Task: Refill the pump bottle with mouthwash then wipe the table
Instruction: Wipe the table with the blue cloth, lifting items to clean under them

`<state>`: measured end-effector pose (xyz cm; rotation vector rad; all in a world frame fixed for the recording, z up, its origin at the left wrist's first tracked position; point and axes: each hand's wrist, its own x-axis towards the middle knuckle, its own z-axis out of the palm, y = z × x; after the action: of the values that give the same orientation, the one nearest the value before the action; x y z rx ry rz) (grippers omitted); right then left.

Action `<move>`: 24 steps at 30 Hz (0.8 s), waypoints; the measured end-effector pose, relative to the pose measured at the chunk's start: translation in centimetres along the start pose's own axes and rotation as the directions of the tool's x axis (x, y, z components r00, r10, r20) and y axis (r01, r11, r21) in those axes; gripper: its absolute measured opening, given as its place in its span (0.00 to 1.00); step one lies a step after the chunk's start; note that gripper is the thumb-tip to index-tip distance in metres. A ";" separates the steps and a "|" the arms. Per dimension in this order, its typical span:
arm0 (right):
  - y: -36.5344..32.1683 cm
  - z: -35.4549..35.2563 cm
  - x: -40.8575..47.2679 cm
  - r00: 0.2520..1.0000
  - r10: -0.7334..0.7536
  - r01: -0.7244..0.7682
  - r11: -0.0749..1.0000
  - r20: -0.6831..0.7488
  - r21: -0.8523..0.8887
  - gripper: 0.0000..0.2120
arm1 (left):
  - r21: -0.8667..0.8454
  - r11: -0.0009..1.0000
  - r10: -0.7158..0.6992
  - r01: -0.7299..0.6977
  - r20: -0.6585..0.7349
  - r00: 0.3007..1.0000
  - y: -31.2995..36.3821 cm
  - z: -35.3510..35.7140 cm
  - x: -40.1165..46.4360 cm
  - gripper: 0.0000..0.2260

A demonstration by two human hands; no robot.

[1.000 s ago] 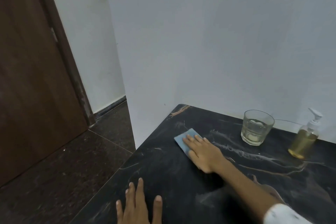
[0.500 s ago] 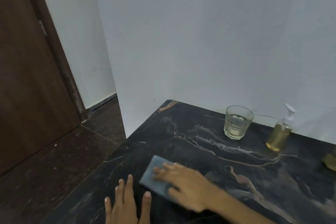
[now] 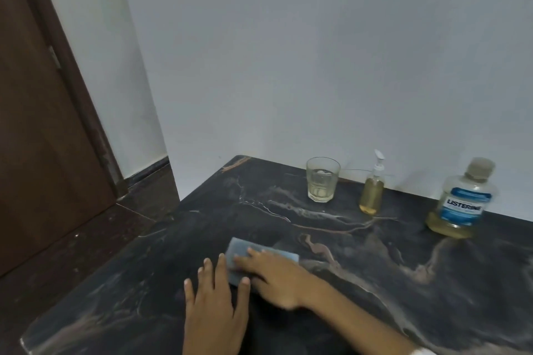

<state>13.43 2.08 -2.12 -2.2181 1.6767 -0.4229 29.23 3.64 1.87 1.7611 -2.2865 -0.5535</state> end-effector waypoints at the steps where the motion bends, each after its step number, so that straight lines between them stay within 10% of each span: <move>1: 0.8 -0.3 -2.8 1.000 -0.011 0.012 1.000 -0.022 0.025 0.26 | 0.005 1.000 0.007 -0.007 0.002 1.000 0.4 0.3 -0.3 0.28; 9: 9.4 -5.7 -5.3 0.883 0.431 -0.457 0.881 -0.186 -0.126 0.22 | 0.072 0.990 0.116 -0.117 0.020 0.993 4.6 2.6 -2.3 0.28; 18: 3.6 -2.0 -13.9 0.990 0.111 -0.109 0.994 -0.088 0.022 0.25 | 0.099 0.974 0.201 -0.202 0.020 0.979 6.5 3.0 -3.2 0.28; 24: 10.2 -7.1 -22.1 0.841 0.491 -0.478 0.871 -0.227 0.113 0.20 | 0.036 0.960 0.274 -0.276 0.070 0.959 6.8 4.2 -3.8 0.28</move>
<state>-4.22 20.19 -0.95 -1.6593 2.2448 -0.6165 22.64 9.53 1.11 1.4249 -2.5491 -0.5152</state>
